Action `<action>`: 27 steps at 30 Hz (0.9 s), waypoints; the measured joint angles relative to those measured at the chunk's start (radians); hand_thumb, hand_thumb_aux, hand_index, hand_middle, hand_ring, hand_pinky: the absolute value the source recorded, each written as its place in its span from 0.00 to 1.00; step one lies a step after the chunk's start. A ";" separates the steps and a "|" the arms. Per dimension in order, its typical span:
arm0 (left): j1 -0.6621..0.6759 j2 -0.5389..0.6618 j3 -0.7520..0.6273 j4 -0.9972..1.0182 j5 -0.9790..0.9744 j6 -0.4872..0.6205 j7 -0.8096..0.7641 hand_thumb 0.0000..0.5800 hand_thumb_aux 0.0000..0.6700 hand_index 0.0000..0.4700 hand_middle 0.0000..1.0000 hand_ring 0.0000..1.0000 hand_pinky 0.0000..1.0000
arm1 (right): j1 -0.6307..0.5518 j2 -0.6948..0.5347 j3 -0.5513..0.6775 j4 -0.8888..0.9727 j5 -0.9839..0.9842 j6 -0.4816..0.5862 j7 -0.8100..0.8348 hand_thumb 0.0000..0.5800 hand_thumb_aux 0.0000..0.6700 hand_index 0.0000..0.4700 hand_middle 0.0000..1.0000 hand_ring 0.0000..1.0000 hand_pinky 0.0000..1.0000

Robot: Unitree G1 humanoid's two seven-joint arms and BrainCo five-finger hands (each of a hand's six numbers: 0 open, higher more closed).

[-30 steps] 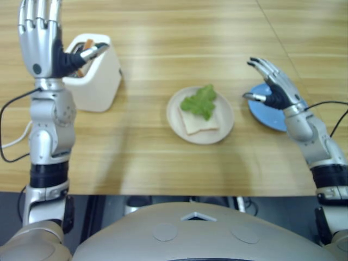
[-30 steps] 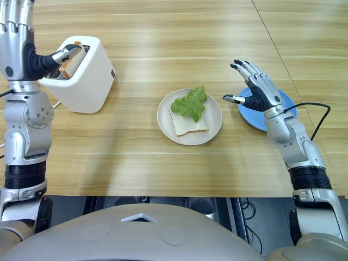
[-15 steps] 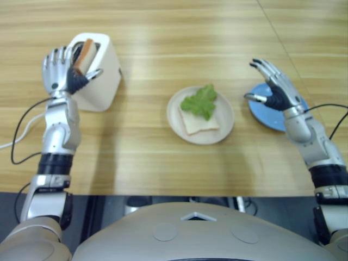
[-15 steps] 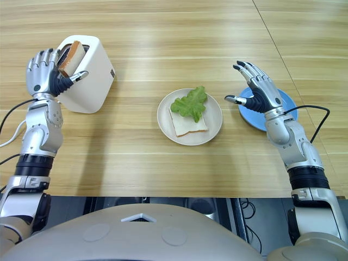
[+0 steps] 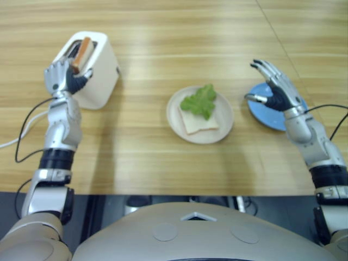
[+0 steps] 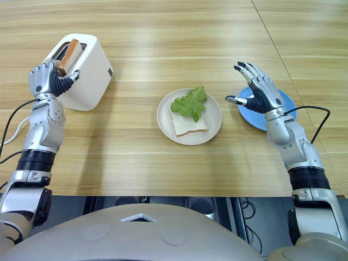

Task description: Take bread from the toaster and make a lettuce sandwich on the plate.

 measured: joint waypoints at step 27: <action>0.021 -0.008 0.025 -0.119 -0.061 -0.036 0.077 0.90 0.68 0.66 1.00 1.00 1.00 | -0.001 0.000 0.001 0.015 -0.030 0.011 -0.022 0.00 0.00 0.00 0.00 0.00 0.00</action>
